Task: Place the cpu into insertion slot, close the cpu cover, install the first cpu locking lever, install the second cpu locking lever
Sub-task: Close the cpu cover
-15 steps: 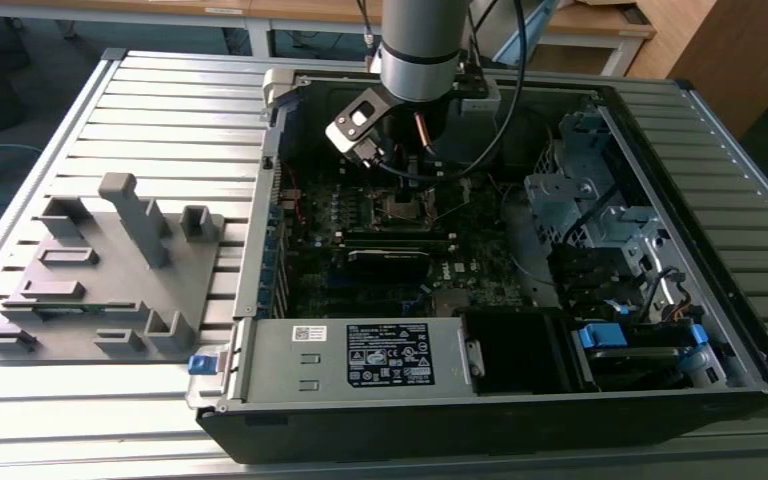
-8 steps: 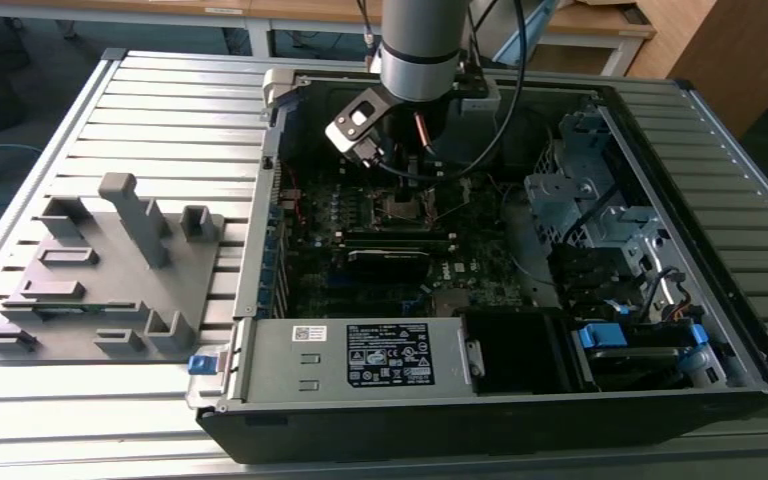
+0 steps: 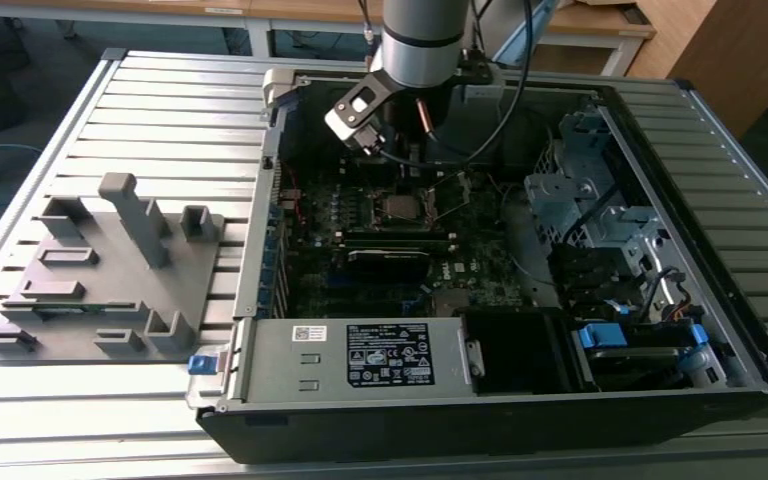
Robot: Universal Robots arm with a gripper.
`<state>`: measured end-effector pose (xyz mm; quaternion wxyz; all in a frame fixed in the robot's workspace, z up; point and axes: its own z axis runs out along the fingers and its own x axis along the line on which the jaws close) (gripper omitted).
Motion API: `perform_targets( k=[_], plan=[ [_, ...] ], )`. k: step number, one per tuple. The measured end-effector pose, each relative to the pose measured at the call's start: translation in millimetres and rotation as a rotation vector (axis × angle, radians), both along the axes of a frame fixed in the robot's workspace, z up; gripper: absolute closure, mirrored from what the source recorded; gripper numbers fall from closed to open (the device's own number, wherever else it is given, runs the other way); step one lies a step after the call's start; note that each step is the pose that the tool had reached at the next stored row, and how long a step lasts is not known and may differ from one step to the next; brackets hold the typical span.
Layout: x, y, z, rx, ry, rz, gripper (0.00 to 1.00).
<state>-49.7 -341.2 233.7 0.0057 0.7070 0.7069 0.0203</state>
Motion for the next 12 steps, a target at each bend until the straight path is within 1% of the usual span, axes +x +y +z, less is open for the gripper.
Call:
perform_targets(
  k=[2,6,12],
  plan=[
    [0.0,0.0,4.2,0.0,-0.0001,0.0,0.89],
    [0.0,0.0,9.1,0.0,0.0,0.0,0.89],
    [0.0,0.0,18.3,0.0,0.0,0.0,0.89]
  ],
)
